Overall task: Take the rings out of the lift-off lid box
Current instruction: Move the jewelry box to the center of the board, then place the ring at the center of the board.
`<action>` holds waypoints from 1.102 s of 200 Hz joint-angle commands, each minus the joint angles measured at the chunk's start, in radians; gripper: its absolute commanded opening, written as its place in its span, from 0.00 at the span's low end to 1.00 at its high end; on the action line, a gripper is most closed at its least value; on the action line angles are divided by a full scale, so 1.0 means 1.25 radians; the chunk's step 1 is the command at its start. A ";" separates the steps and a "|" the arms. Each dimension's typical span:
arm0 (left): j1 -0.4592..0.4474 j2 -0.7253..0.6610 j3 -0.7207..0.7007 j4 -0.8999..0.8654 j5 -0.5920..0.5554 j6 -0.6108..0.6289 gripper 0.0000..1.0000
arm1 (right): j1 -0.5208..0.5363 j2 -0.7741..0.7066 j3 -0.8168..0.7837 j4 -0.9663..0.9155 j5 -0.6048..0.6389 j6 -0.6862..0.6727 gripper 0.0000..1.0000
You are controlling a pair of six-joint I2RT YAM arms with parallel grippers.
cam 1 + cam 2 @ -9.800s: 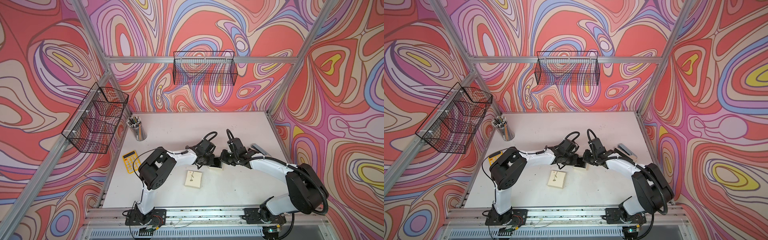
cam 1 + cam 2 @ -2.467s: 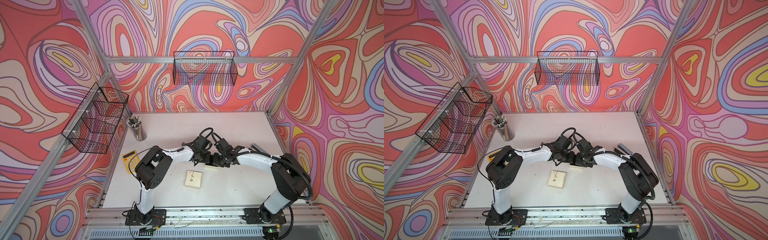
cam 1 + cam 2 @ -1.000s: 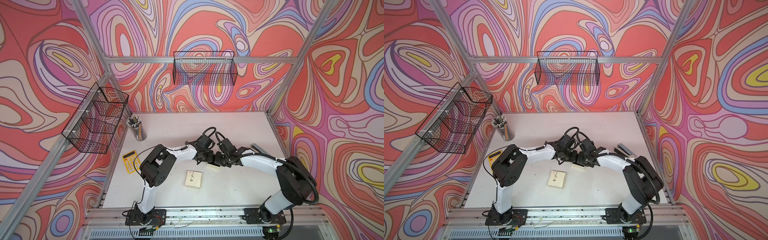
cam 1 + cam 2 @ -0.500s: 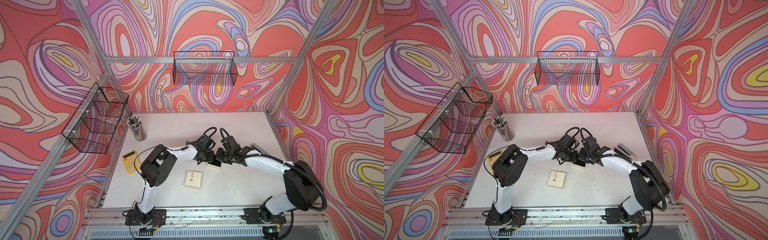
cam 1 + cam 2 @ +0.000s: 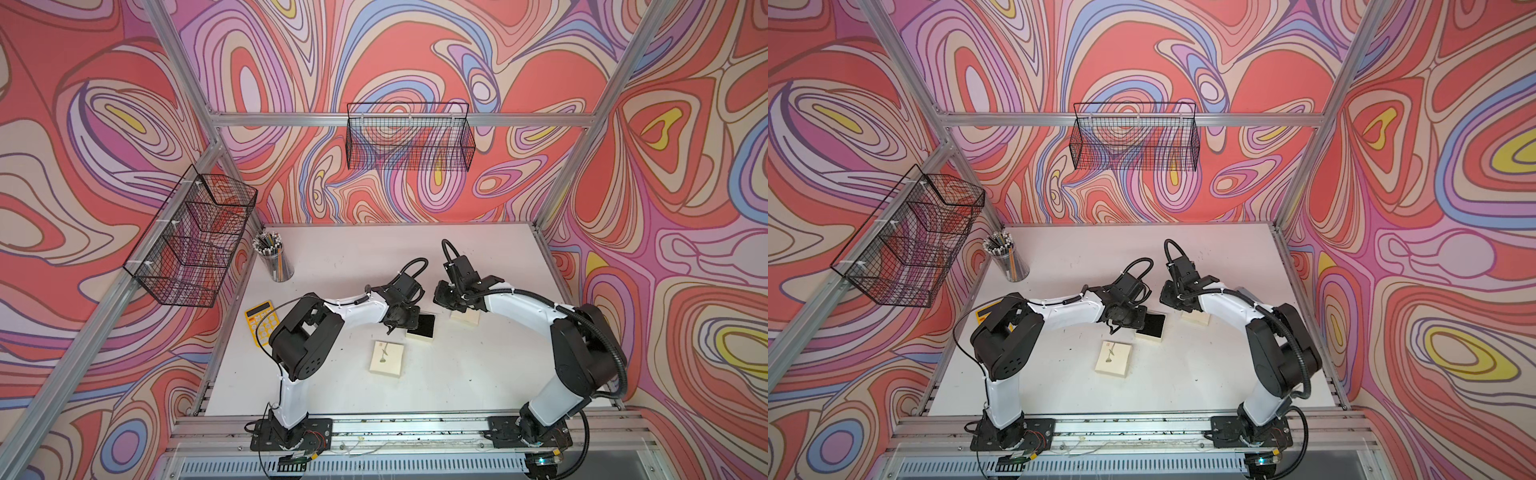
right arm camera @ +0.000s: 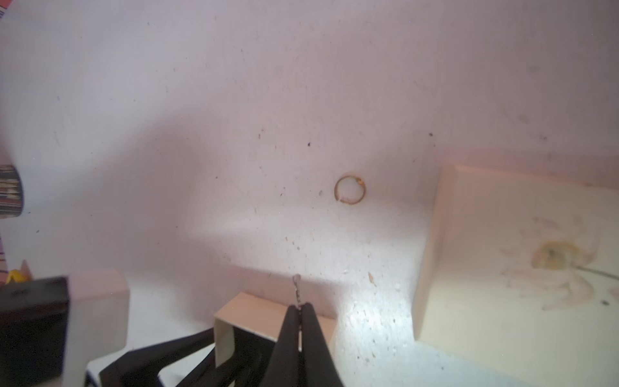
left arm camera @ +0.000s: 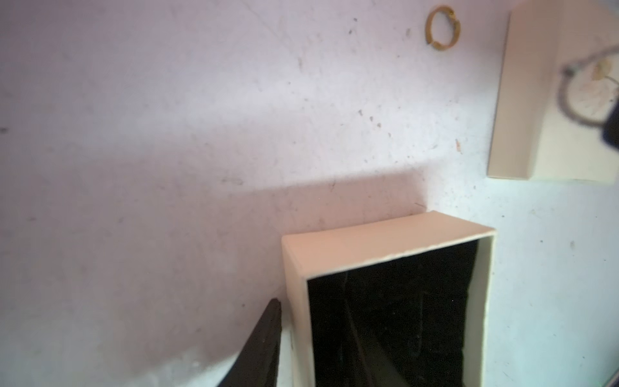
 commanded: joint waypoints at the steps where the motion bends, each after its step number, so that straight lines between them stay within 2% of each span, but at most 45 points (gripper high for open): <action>1: 0.006 -0.045 -0.032 -0.054 -0.045 0.018 0.37 | -0.005 0.060 0.047 -0.073 0.081 -0.049 0.00; 60: 0.006 -0.110 -0.047 -0.034 -0.032 0.024 0.41 | -0.007 0.148 0.094 -0.104 0.078 -0.082 0.00; 107: 0.006 -0.146 -0.065 -0.014 -0.030 0.023 0.43 | -0.006 0.129 0.063 -0.082 0.067 -0.077 0.00; 115: 0.007 -0.150 -0.068 -0.010 -0.028 0.021 0.44 | -0.007 0.123 0.063 -0.081 0.063 -0.077 0.07; 129: 0.006 -0.157 -0.071 -0.006 -0.026 0.021 0.45 | -0.008 0.116 0.066 -0.086 0.061 -0.077 0.13; 146: 0.006 -0.165 -0.073 -0.004 -0.028 0.025 0.46 | -0.007 0.108 0.069 -0.091 0.058 -0.076 0.30; 189: 0.007 -0.193 -0.078 -0.003 -0.033 0.033 0.50 | -0.007 0.061 0.074 -0.121 0.071 -0.075 0.59; 209: 0.007 -0.210 -0.087 0.001 -0.037 0.040 0.55 | -0.007 0.008 0.069 -0.161 0.120 -0.069 0.84; 220: 0.008 -0.221 -0.093 0.006 -0.041 0.044 0.61 | -0.008 -0.009 0.068 -0.193 0.160 -0.068 0.93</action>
